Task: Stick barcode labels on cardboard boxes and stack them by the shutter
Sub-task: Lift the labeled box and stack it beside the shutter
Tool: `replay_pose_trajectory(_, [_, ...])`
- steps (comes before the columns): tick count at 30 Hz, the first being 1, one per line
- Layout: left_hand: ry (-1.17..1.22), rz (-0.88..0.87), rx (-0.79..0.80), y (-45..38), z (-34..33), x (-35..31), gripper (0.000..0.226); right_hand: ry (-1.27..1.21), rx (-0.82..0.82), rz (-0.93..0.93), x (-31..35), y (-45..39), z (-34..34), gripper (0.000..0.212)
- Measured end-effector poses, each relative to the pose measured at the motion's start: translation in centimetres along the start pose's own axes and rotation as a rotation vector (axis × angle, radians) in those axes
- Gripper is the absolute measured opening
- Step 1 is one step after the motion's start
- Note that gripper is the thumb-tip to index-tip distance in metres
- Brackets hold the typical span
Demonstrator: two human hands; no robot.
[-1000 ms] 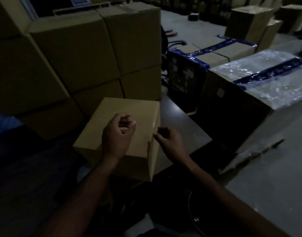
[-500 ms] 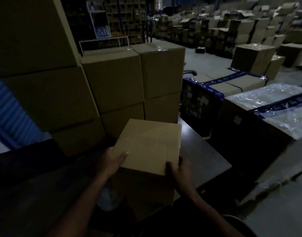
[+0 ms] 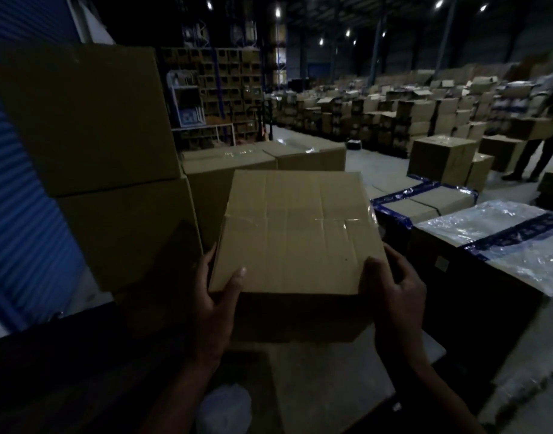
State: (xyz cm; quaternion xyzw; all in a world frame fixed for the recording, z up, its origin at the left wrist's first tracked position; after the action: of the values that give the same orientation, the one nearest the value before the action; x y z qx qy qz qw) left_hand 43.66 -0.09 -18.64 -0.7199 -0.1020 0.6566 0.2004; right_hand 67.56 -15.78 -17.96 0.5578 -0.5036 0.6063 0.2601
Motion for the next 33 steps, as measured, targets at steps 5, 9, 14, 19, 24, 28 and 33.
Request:
replay_pose_trajectory(5, [0.119,-0.176,-0.049,-3.0,0.8,-6.3,0.064,-0.212,0.032,0.088,6.5,-1.8,-2.8,0.042])
replay_pose_trajectory(9, [0.187,-0.183,-0.058,-5.8,1.0,-9.3,0.067,-0.260,0.080,0.177,11.0,-4.0,-5.2,0.039])
replay_pose_trajectory(14, [0.211,-0.223,-0.074,-9.3,-0.3,-11.9,0.079,-0.311,0.068,0.220,14.4,-7.9,-7.8,0.038])
replay_pose_trajectory(19, [0.206,-0.331,-0.101,-13.8,-1.8,-13.9,0.071,-0.361,0.123,0.208,15.2,-12.0,-11.1,0.041])
replay_pose_trajectory(24, [0.142,-0.410,-0.190,-18.3,-2.7,-14.7,0.063,-0.411,0.207,0.201,15.0,-16.7,-15.4,0.039])
replay_pose_trajectory(28, [0.104,-0.425,-0.260,-21.5,-3.7,-14.0,0.069,-0.429,0.248,0.199,14.6,-20.7,-18.7,0.038])
replay_pose_trajectory(33, [0.018,-0.444,-0.398,-24.8,-4.4,-13.7,0.072,-0.451,0.330,0.196,14.5,-24.6,-22.5,0.034])
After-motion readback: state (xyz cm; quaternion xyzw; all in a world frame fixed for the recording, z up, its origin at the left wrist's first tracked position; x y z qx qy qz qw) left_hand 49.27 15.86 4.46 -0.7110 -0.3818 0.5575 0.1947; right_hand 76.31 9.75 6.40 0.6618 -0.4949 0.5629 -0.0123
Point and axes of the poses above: each hand's wrist, its own y-axis away from the middle knuckle, its own z-axis out of the back of the hand, x = y × z, the point moved 6 cm from there along -y, towards the middle knuckle, and after that the axes turned 2 degrees about -x, right-handed, at the moved point
